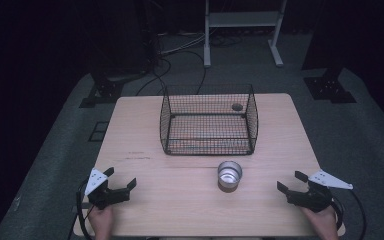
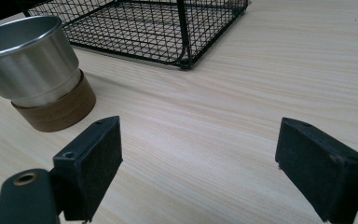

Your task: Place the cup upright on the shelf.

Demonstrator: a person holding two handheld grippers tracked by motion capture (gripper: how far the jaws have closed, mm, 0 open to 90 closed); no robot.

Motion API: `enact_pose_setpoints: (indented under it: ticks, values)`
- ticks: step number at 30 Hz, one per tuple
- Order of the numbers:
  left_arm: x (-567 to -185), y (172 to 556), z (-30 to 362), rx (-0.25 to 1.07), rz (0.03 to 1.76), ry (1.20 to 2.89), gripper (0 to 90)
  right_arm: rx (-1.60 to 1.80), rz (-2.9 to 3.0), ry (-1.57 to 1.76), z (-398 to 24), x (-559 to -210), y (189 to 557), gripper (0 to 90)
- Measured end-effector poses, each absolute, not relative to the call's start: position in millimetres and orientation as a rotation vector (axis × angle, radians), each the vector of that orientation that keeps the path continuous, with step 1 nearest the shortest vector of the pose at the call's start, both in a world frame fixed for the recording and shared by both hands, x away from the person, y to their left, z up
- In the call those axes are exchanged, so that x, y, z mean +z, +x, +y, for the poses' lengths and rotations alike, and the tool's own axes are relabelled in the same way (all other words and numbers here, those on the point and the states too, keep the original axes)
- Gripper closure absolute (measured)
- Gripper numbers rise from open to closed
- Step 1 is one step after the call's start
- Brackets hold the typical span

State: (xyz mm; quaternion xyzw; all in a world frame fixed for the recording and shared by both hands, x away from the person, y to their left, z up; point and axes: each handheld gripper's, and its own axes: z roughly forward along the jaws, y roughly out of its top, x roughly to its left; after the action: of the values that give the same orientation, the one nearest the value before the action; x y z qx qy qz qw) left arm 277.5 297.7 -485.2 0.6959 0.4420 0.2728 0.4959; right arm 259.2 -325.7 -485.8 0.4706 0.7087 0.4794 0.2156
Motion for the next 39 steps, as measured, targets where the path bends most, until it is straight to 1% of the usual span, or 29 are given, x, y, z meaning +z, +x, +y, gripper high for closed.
enact_pose_setpoints:
  ticks: [33,39]
  values:
    - [-485.3,275.6,297.1,0.665,1.067,1.688,0.0,1.323,2.054,1.194,-296.7,-468.3,255.6,12.6]
    - [-485.3,275.5,297.3,0.666,1.068,1.686,0.0,1.319,2.08,1.163,-288.0,-463.2,257.2,10.2]
